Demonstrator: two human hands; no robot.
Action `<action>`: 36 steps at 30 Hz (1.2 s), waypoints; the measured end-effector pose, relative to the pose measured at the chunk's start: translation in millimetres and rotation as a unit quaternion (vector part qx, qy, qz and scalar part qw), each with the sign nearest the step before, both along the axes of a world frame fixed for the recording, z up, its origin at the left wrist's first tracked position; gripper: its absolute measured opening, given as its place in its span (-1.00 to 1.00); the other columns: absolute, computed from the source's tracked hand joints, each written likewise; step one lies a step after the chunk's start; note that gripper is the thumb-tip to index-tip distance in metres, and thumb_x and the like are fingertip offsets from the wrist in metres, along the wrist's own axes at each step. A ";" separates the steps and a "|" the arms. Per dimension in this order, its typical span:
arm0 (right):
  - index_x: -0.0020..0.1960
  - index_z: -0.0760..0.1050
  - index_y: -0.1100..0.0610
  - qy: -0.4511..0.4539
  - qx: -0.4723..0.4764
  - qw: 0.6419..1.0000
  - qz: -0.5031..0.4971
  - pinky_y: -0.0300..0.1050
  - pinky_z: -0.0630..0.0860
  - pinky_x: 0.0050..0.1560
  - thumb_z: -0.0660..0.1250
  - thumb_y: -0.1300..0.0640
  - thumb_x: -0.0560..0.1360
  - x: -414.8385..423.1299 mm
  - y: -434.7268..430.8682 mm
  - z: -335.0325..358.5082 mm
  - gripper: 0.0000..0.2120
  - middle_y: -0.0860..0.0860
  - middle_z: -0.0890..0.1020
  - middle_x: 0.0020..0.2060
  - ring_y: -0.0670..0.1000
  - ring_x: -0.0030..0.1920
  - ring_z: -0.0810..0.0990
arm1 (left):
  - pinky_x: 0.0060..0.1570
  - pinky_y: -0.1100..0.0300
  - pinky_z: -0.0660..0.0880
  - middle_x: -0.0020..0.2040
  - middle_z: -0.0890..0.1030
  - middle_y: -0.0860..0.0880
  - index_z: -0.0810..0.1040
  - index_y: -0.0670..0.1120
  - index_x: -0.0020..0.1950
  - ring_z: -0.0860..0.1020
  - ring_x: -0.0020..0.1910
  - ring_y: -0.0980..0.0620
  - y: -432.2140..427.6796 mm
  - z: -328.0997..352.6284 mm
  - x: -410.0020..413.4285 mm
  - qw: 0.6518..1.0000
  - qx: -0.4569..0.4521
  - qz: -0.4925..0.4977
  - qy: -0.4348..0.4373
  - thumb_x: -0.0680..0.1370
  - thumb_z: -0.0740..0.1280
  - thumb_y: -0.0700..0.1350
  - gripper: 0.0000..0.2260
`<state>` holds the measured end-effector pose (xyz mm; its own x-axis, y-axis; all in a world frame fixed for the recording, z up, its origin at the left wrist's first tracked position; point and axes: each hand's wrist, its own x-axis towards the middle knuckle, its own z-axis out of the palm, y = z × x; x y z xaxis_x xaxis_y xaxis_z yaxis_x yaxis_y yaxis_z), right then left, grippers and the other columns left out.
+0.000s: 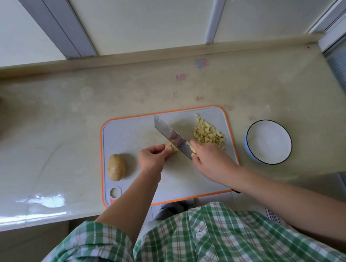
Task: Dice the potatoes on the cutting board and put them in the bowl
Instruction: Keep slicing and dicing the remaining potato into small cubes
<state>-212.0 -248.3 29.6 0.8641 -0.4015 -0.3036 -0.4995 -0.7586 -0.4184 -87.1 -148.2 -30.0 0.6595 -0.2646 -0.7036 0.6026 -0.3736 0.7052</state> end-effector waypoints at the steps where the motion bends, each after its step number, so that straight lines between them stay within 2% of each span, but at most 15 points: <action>1: -0.09 0.20 0.08 0.000 0.003 1.000 -0.002 -0.05 0.25 -0.34 0.15 0.19 0.57 0.1 -0.1 -0.1 -0.87 0.05 0.40 -0.36 0.20 -0.28 0.49 | -0.05 0.11 0.60 -0.14 0.67 -0.18 0.63 -0.20 -0.15 0.65 -0.13 -0.13 -0.2 0.4 0.2 1.000 0.002 -0.002 -0.001 0.38 0.53 -0.28 -0.88; 4: -0.10 0.20 0.10 0.006 0.011 1.000 -0.002 -0.05 0.26 -0.35 0.15 0.19 0.58 -1.3 -1.8 1.9 -0.87 0.01 0.36 -0.40 0.15 -0.32 0.41 | 0.01 0.05 0.61 -0.11 0.68 -0.20 0.64 -0.20 -0.15 0.66 -0.09 -0.16 -0.2 1.2 0.7 1.000 0.005 -0.007 -0.002 0.38 0.53 -0.27 -0.88; 10: -0.12 0.21 0.12 0.023 0.023 0.999 0.003 -0.09 0.15 -0.46 0.14 0.20 0.58 1.4 -4.6 4.9 -0.87 0.00 0.33 -0.42 0.11 -0.36 0.37 | -0.01 0.11 0.61 -0.15 0.68 -0.14 0.65 -0.23 -0.10 0.67 -0.15 -0.08 -1.6 4.9 1.2 0.999 0.024 -0.020 -0.013 0.39 0.53 -0.26 -0.86; 17: -0.09 0.24 0.14 0.038 0.013 0.999 -0.009 -0.19 0.11 -0.47 0.15 0.21 0.58 15.9 2.3 0.2 -0.89 -0.03 0.31 -0.39 0.08 -0.32 0.36 | -0.01 0.11 0.61 -0.22 0.67 -0.10 0.62 -0.16 -0.21 0.67 -0.23 -0.02 -2.6 6.9 0.1 0.999 0.035 -0.017 -0.022 0.38 0.54 -0.29 -0.88; 22: -0.10 0.24 0.13 0.046 0.025 0.998 -0.033 -0.09 0.24 -0.33 0.14 0.22 0.58 19.2 9.9 -25.5 -0.90 0.05 0.39 -0.32 0.17 -0.25 0.49 | -0.02 0.14 0.61 -0.26 0.67 -0.06 0.63 -0.14 -0.25 0.66 -0.26 0.01 -1.1 8.7 -0.9 1.000 0.022 -0.013 -0.016 0.37 0.54 -0.30 -0.87; 29: -0.08 0.26 0.13 0.017 0.034 0.998 -0.059 -0.04 0.29 -0.36 0.13 0.20 0.59 14.5 12.9 -42.7 -0.92 0.06 0.43 -0.34 0.20 -0.27 0.54 | -0.11 0.23 0.62 -0.31 0.64 -0.04 0.65 -0.23 -0.17 0.62 -0.39 0.13 1.1 8.3 3.1 0.999 0.006 -0.032 -0.010 0.40 0.51 -0.33 -0.92; 32: -0.05 0.33 0.19 -0.002 0.047 0.997 -0.064 -0.05 0.25 -0.34 0.15 0.20 0.60 18.9 6.7 -36.5 -0.93 0.07 0.41 -0.35 0.22 -0.27 0.53 | -0.09 0.21 0.62 -0.26 0.65 -0.07 0.65 -0.28 -0.09 0.62 -0.32 0.06 1.7 8.8 3.8 0.999 0.010 -0.038 -0.012 0.40 0.51 -0.31 -0.87; 36: -0.11 0.27 0.14 -0.049 0.042 0.996 -0.069 -0.06 0.13 -0.29 0.16 0.23 0.58 20.2 0.5 -13.8 -0.89 0.01 0.35 -0.40 0.14 -0.33 0.36 | 0.03 0.09 0.60 -0.21 0.66 -0.12 0.63 -0.20 -0.18 0.65 -0.24 -0.03 -0.1 9.6 4.9 0.999 0.009 -0.040 -0.007 0.39 0.52 -0.31 -0.90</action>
<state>-191.8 -247.9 15.8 0.8295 -0.4956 -0.2577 -0.5503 -0.6459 -0.5291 -82.2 -148.2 -20.4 0.6462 -0.3049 -0.6996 0.5603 -0.4329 0.7062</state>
